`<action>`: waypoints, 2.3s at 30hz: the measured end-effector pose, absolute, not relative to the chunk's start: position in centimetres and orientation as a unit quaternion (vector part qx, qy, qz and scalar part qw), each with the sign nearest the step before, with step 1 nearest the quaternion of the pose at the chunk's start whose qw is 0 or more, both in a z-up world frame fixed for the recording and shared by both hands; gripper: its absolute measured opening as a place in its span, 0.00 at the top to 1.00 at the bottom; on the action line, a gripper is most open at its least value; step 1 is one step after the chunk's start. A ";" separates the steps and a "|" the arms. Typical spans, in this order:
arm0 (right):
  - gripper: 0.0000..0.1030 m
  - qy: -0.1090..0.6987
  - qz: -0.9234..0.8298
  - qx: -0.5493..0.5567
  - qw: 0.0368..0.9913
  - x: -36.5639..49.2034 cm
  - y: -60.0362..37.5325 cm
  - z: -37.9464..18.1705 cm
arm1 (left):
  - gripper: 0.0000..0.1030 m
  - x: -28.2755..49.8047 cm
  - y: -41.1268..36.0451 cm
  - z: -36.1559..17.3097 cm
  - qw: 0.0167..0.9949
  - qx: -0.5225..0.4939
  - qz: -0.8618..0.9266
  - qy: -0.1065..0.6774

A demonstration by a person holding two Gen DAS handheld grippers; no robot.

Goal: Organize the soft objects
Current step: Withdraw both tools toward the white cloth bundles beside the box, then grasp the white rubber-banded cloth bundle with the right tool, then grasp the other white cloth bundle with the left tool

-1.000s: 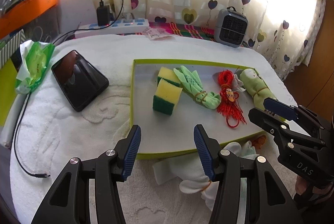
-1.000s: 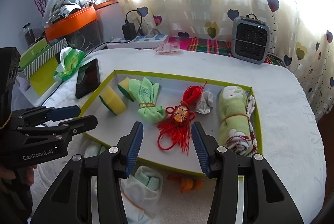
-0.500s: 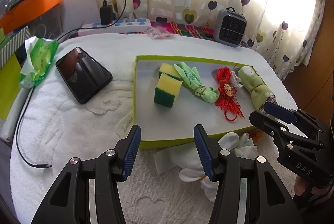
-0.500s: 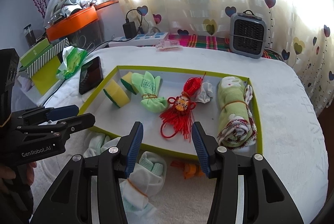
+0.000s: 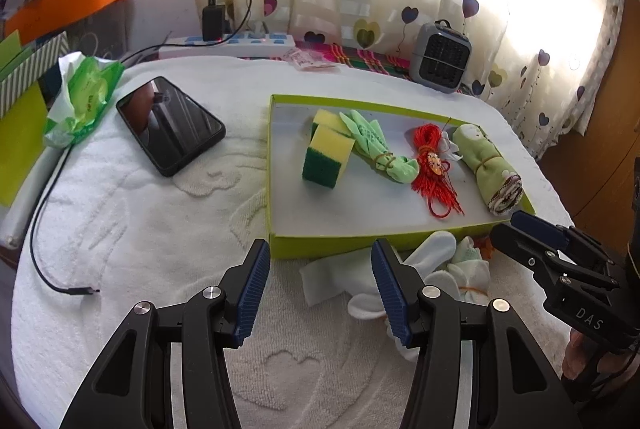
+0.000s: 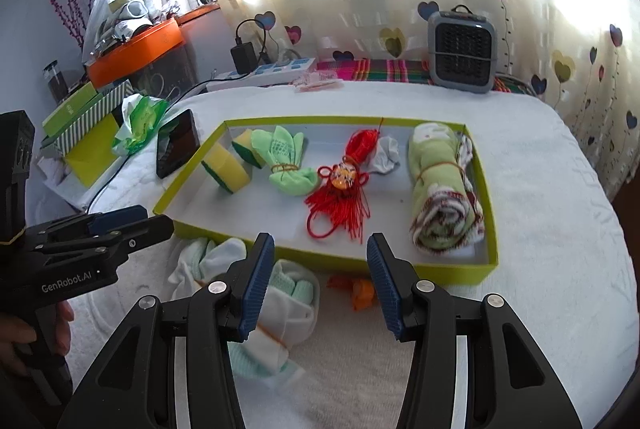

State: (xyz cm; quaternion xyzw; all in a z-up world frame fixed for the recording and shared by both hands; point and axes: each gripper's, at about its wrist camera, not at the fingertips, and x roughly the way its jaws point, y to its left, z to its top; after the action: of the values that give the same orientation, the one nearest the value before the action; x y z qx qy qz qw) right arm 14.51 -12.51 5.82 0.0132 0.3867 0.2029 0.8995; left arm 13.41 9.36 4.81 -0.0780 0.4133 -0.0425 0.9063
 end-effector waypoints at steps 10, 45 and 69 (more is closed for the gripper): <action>0.52 0.404 0.214 0.031 0.889 12.7 -12.9 5.0 | 0.49 12.4 10.5 3.6 0.898 -0.109 -0.058 0.422; 0.59 0.433 0.238 0.031 0.869 12.6 -10.6 2.3 | 0.49 11.0 9.9 2.9 0.884 -0.130 -0.084 0.442; 0.62 0.399 0.231 0.051 0.886 10.6 -14.0 4.2 | 0.49 12.8 5.9 2.6 0.874 -0.116 -0.081 0.464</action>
State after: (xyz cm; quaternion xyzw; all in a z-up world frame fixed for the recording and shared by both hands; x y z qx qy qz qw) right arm 10.64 -13.96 4.24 0.0506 0.3987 0.2312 0.8860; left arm 12.78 5.91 2.60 -0.1156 0.4641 -0.0815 0.8744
